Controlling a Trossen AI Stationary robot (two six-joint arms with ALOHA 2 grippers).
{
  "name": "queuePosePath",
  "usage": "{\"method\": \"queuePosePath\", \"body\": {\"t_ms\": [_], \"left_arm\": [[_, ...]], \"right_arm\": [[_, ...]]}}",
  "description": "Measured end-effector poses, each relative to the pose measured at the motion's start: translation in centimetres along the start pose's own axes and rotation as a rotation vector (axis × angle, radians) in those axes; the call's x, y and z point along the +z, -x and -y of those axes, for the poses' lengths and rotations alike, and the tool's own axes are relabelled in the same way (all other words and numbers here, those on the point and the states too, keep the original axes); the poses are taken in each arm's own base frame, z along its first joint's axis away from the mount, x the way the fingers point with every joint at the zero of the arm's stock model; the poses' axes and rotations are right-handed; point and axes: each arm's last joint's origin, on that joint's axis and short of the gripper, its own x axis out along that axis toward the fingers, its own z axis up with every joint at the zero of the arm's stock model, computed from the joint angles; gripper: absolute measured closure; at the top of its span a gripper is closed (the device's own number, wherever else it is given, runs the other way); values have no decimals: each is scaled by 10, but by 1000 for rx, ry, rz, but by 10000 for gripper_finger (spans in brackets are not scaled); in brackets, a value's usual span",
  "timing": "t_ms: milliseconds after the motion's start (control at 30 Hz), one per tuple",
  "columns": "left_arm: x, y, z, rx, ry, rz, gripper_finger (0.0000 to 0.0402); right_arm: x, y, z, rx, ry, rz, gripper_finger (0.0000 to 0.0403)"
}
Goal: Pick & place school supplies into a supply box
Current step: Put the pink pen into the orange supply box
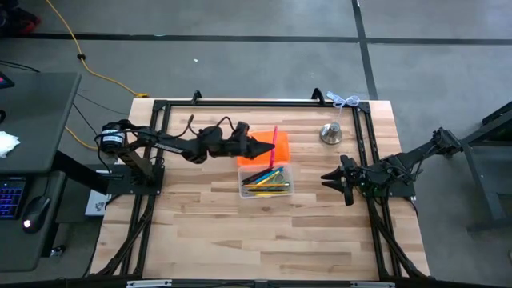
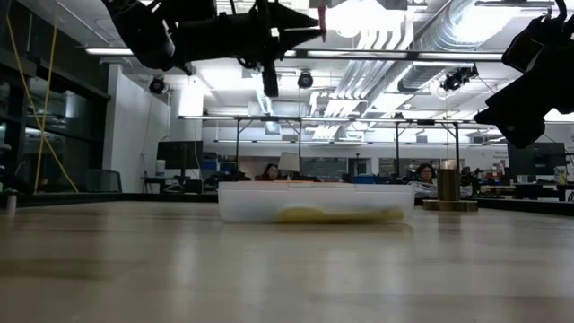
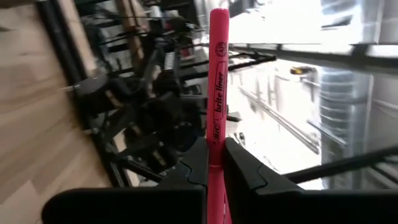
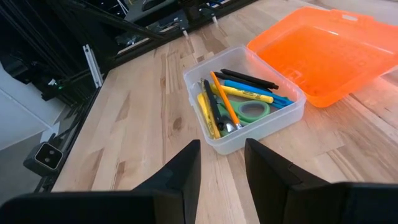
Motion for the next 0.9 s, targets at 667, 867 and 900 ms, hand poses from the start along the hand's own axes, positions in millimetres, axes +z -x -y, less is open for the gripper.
{"method": "queuePosePath", "body": {"t_ms": [667, 867, 900], "left_arm": [[-5, 1, -16, 150, -78, -86, 346], [-17, 5, -30, 290, -179, -206, 346], [-19, 5, -31, 300, -195, -220, 346]], "right_arm": [[-2, 0, 1, -8, 9, -18, 300], [-2, 0, 1, -8, -7, -18, 300], [-2, 0, 1, -8, -8, -18, 300]]}}
